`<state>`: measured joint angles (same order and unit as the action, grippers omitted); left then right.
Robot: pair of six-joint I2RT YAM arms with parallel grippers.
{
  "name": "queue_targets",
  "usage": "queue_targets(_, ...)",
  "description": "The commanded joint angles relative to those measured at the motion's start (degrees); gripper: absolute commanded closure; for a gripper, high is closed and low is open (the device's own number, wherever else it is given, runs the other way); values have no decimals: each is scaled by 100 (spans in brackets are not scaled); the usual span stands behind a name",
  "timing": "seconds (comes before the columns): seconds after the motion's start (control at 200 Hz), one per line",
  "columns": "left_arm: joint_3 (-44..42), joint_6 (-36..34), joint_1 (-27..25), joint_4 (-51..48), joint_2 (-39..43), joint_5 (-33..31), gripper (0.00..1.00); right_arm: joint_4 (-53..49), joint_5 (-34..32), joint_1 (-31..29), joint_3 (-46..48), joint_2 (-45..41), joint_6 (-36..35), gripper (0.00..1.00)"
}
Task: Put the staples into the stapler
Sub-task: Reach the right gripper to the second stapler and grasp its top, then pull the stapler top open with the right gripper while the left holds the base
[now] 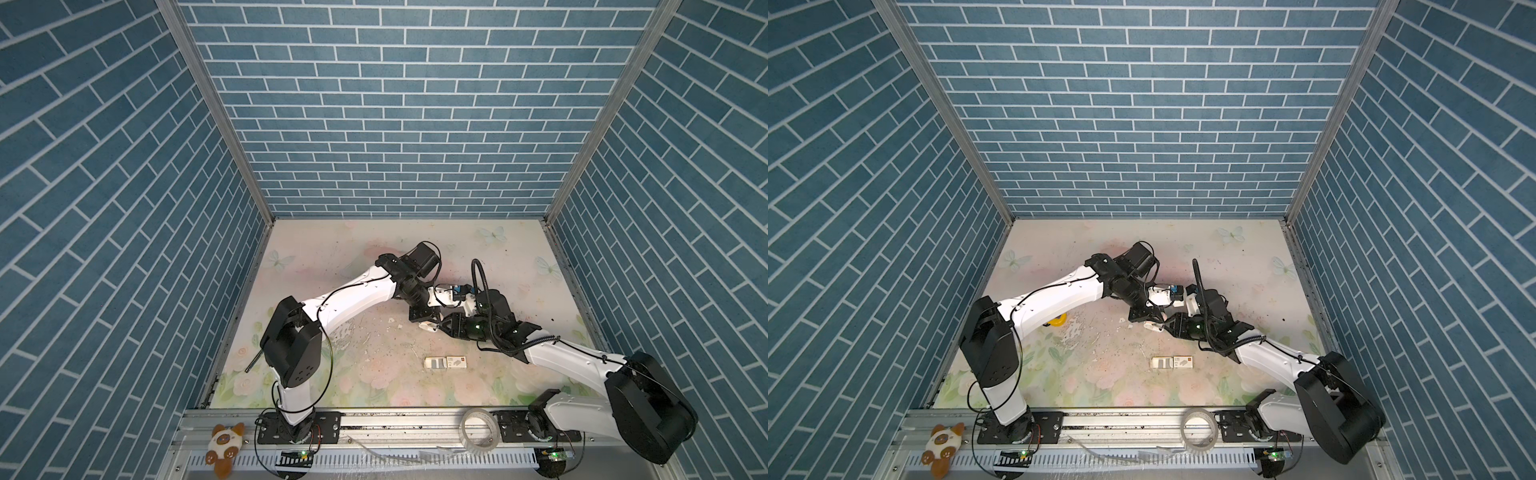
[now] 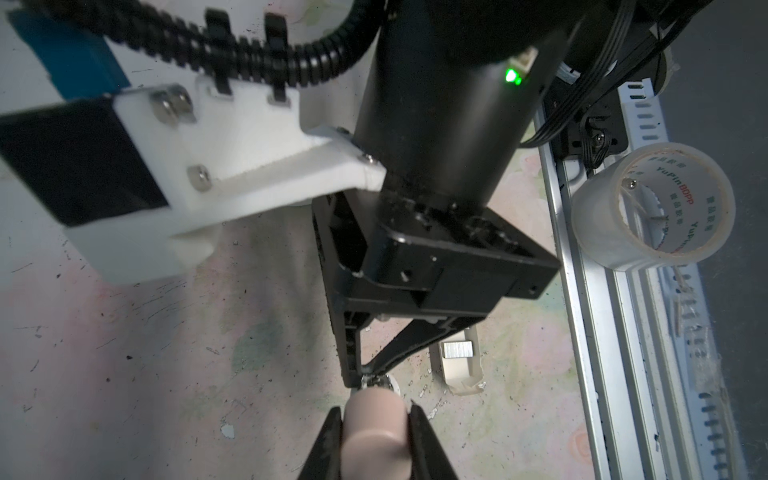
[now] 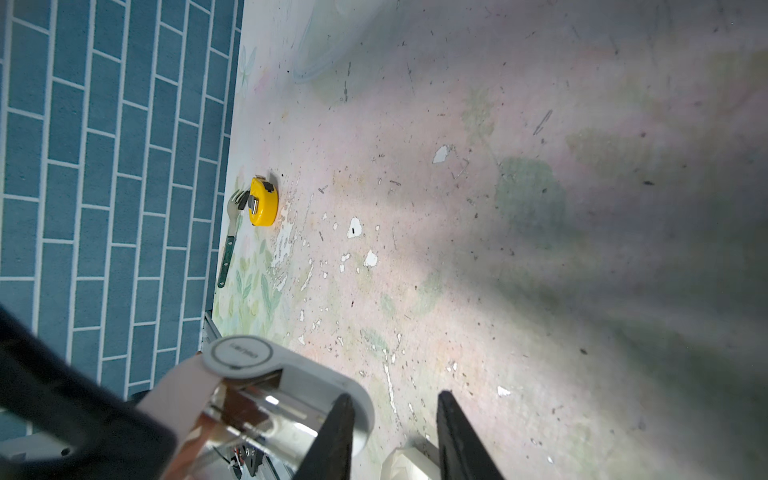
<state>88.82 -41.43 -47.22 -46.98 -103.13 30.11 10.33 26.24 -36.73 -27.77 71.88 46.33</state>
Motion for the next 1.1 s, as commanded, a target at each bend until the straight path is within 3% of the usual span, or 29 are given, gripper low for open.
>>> queue_targets(0.0,223,183,-6,260,204,353,95,541,-31,-110,120,110,277,65)
queue_targets(0.345,215,428,-6,372,206,526,95,1271,-93,-268,235,308,489,65)
queue_targets(0.625,217,497,122,342,258,650,95,1196,-333,-286,364,167,527,61)
queue_targets(0.93,108,243,395,-112,362,1045,95,-238,-1133,-282,499,-1284,-16,44)
queue_targets(1.095,366,144,510,-549,228,1564,95,-302,-666,-271,796,-2459,-616,35)
